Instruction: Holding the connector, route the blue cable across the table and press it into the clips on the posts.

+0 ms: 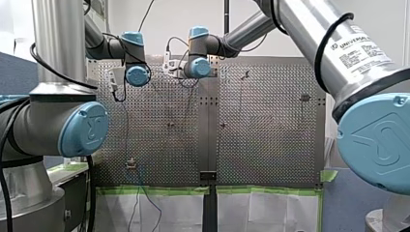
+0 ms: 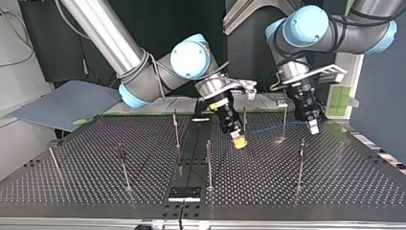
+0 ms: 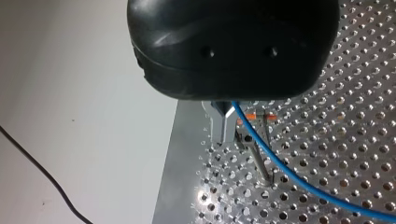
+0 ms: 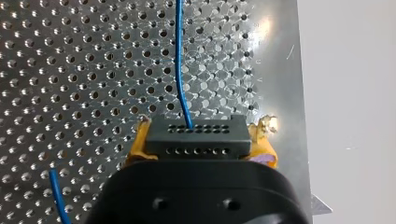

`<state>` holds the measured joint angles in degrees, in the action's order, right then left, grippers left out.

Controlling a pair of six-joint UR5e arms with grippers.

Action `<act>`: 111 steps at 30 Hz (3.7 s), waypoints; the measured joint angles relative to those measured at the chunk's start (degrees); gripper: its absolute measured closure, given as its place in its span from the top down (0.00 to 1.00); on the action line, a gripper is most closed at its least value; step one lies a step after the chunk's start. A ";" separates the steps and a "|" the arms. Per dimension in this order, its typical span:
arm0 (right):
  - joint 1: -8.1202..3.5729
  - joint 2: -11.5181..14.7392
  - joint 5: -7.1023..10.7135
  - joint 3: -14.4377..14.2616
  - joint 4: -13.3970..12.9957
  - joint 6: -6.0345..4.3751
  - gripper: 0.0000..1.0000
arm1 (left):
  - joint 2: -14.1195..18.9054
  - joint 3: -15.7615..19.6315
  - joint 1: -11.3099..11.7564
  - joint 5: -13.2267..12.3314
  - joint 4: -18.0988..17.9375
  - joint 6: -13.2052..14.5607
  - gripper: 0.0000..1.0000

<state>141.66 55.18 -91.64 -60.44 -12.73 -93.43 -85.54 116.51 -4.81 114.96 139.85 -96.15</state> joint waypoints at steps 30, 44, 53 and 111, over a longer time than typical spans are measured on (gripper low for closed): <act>-0.26 -5.24 0.91 7.38 0.74 -0.02 0.00 | -6.28 -4.51 6.43 -5.92 -1.54 -1.10 0.00; -1.24 -5.54 1.19 9.94 1.46 -0.02 0.00 | -8.20 -5.61 11.94 -12.52 -3.46 -4.33 0.00; -1.77 -5.59 0.93 12.26 2.73 -0.10 0.00 | -12.09 -7.89 12.25 -17.04 -4.86 -6.30 0.00; -1.94 -8.85 -1.68 13.46 7.29 -0.10 0.00 | -3.15 -3.02 10.96 -18.33 15.23 -11.53 1.00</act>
<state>139.72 46.33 -93.32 -46.98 -5.44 -93.53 -88.69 113.49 6.15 96.63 155.08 -107.67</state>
